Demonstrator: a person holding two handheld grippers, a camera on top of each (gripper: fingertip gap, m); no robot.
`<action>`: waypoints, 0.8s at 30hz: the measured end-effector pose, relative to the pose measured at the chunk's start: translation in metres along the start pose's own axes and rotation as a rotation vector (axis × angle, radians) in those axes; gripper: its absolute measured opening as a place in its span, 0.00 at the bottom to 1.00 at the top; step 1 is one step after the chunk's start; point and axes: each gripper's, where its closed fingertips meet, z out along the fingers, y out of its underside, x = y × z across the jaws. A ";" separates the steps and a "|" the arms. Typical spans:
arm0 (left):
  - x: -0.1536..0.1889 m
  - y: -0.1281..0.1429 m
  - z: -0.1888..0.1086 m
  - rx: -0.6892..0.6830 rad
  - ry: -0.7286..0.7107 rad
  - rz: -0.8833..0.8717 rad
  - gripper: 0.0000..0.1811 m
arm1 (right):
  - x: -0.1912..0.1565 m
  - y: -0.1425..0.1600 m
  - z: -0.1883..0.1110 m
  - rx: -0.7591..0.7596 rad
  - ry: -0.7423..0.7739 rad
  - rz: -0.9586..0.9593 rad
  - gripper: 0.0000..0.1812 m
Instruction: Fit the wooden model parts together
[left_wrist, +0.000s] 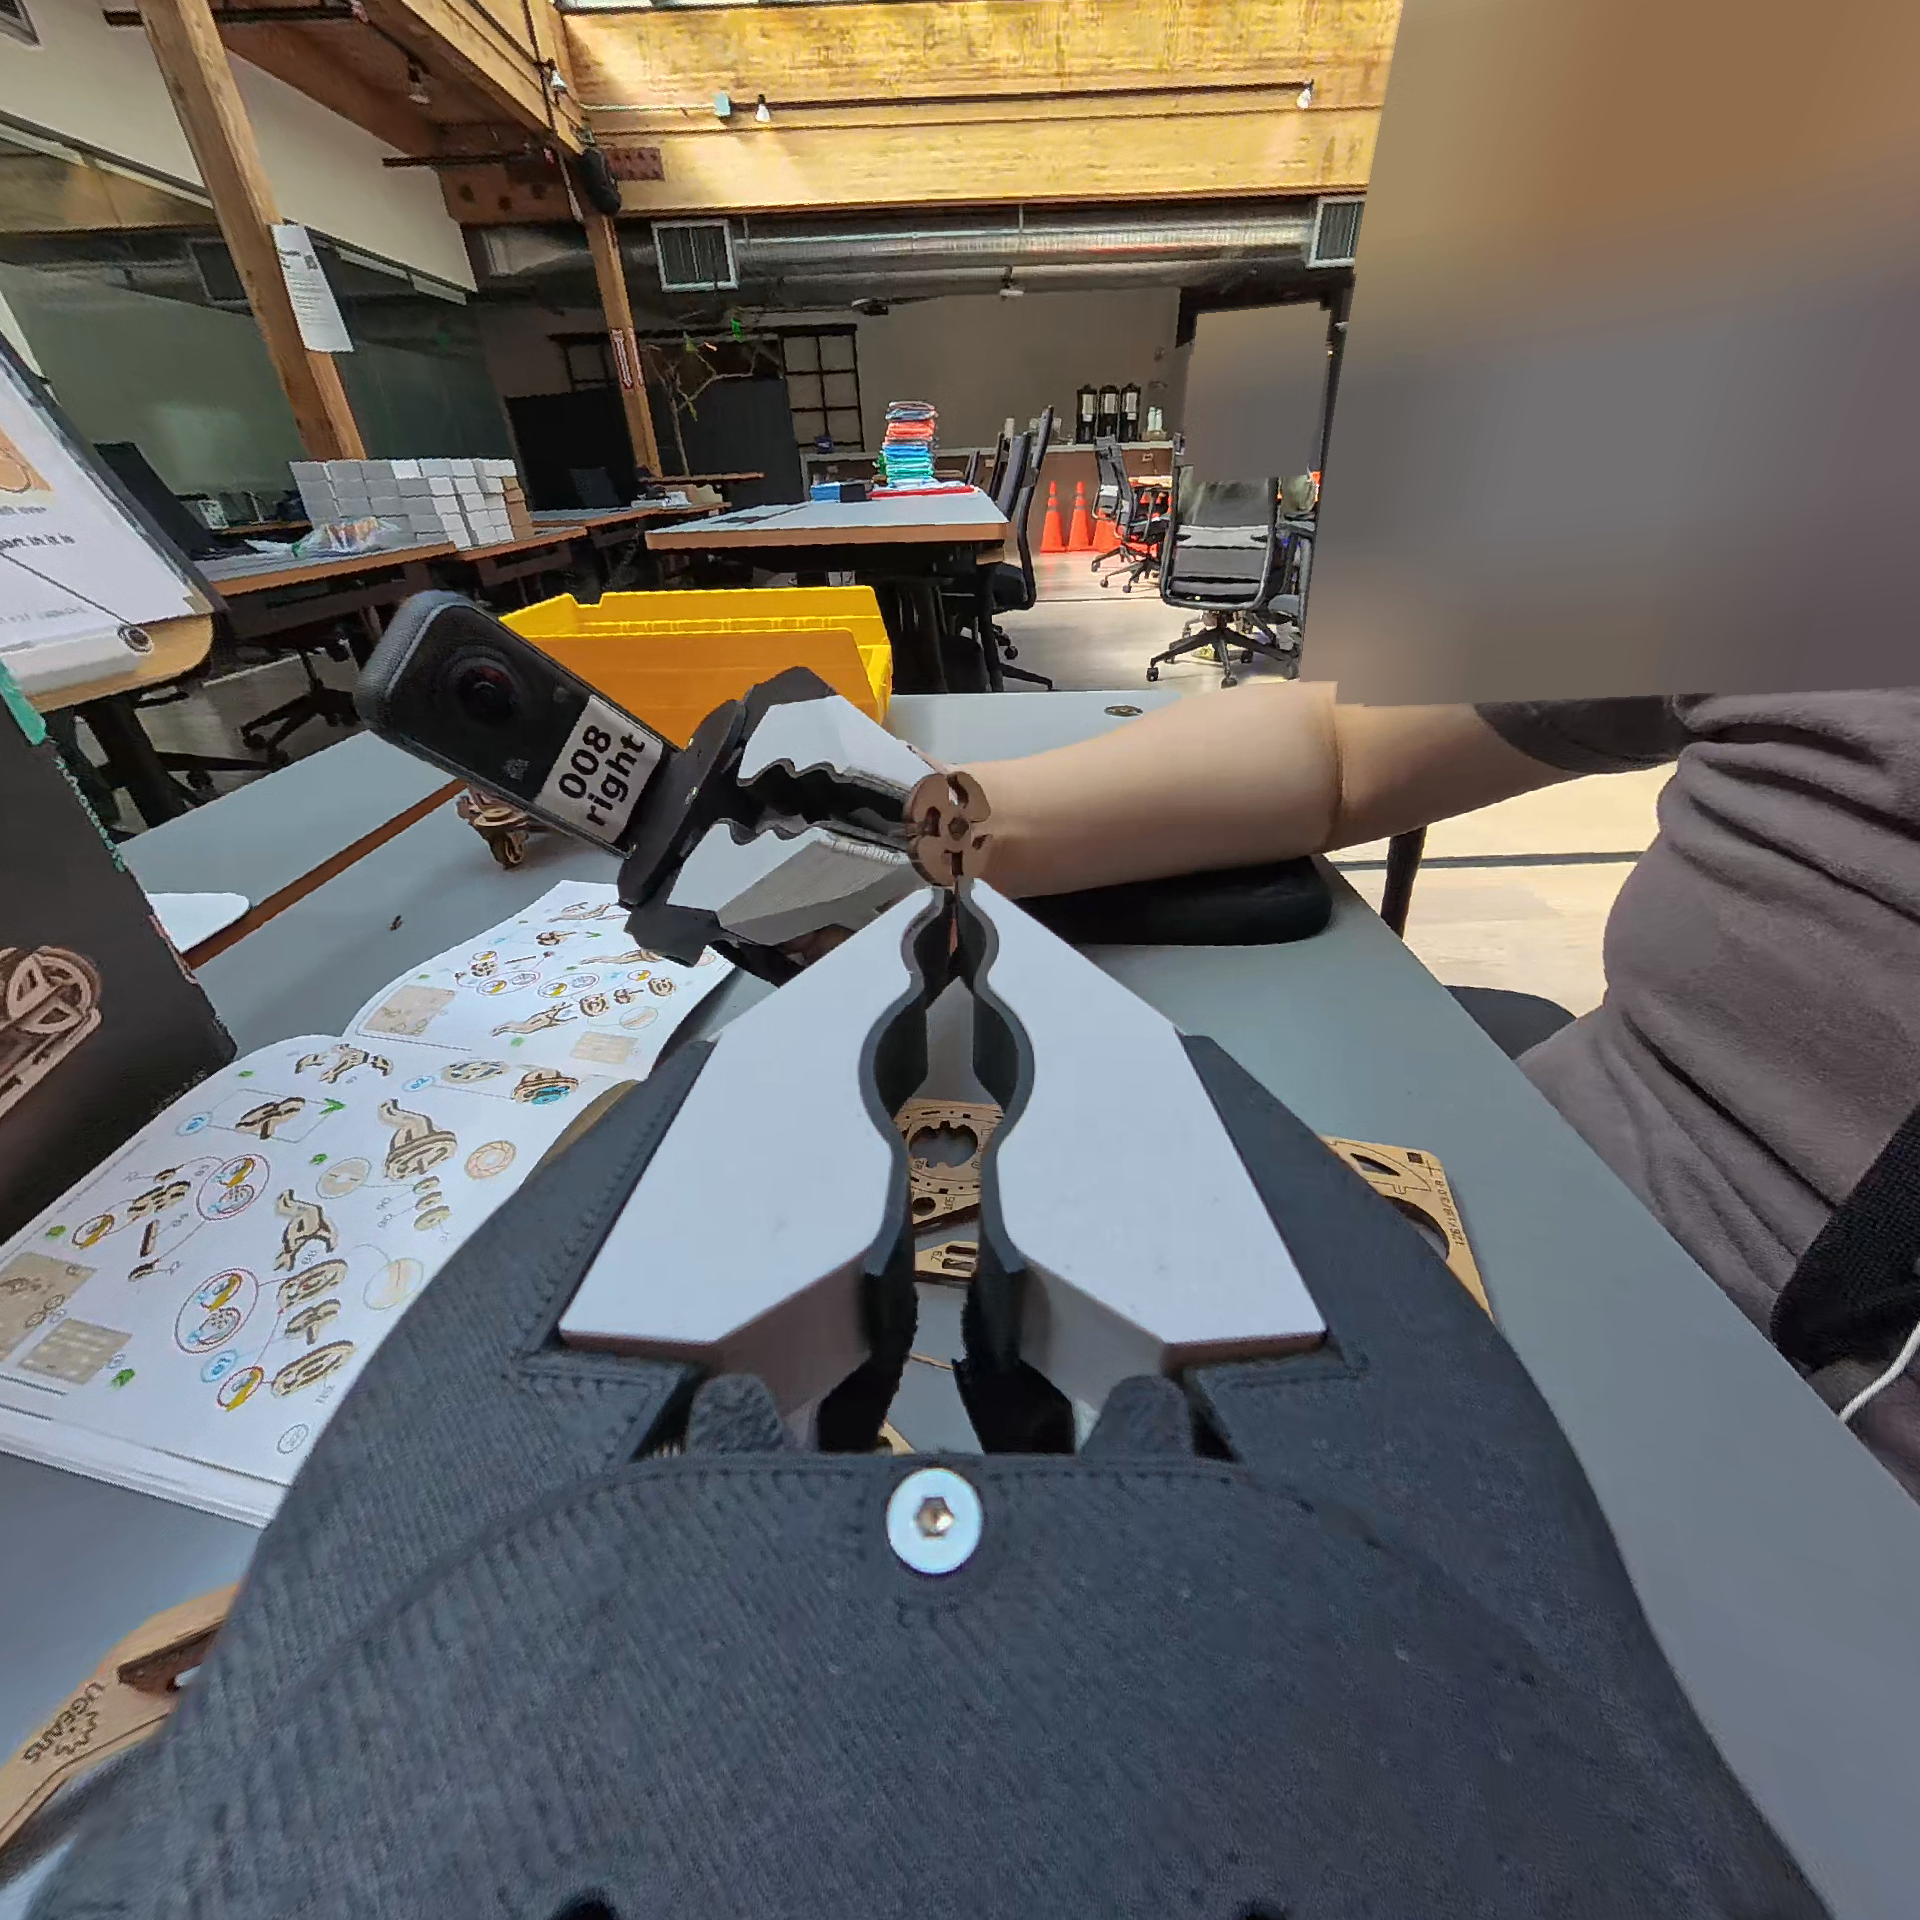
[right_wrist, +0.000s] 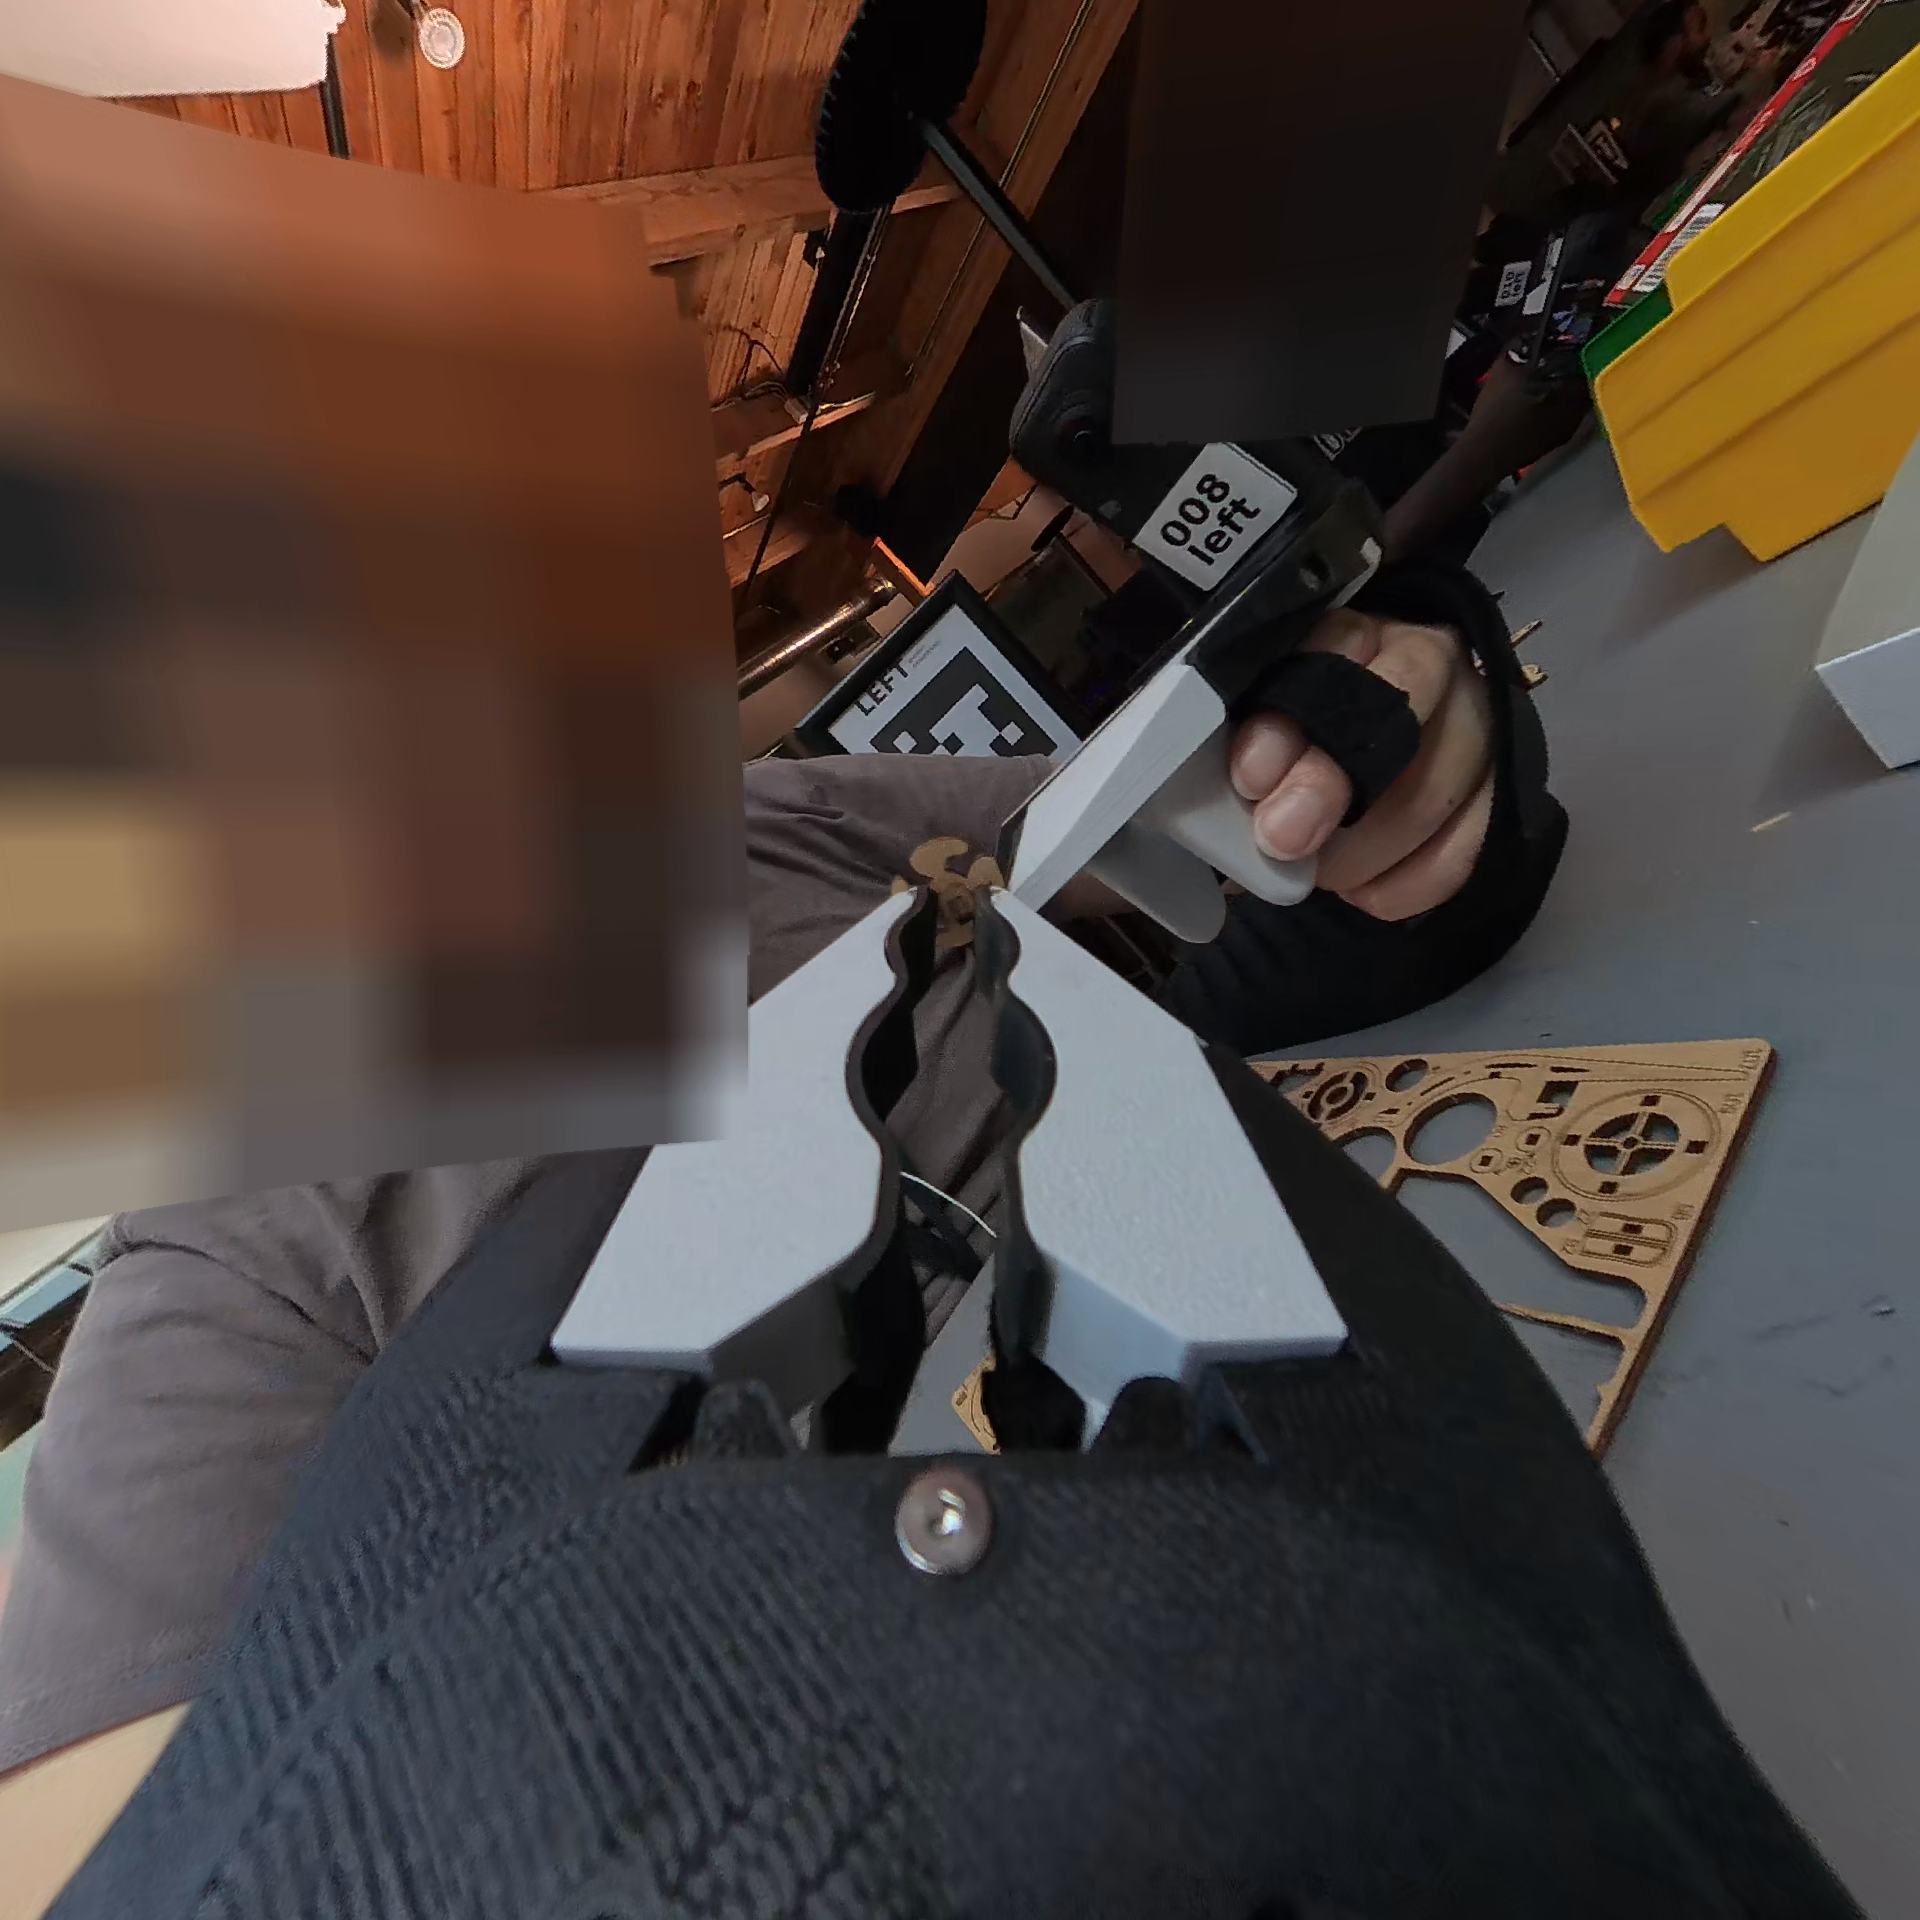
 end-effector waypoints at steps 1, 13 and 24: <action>0.002 0.001 0.000 -0.005 0.007 0.004 0.00 | -0.001 0.003 0.000 -0.019 0.013 -0.025 0.03; 0.016 0.006 0.004 -0.026 0.065 0.056 0.08 | -0.004 0.023 0.006 -0.131 0.003 -0.063 0.03; 0.021 0.008 0.005 -0.053 0.028 0.200 0.00 | 0.004 0.017 0.003 -0.105 0.069 -0.109 0.13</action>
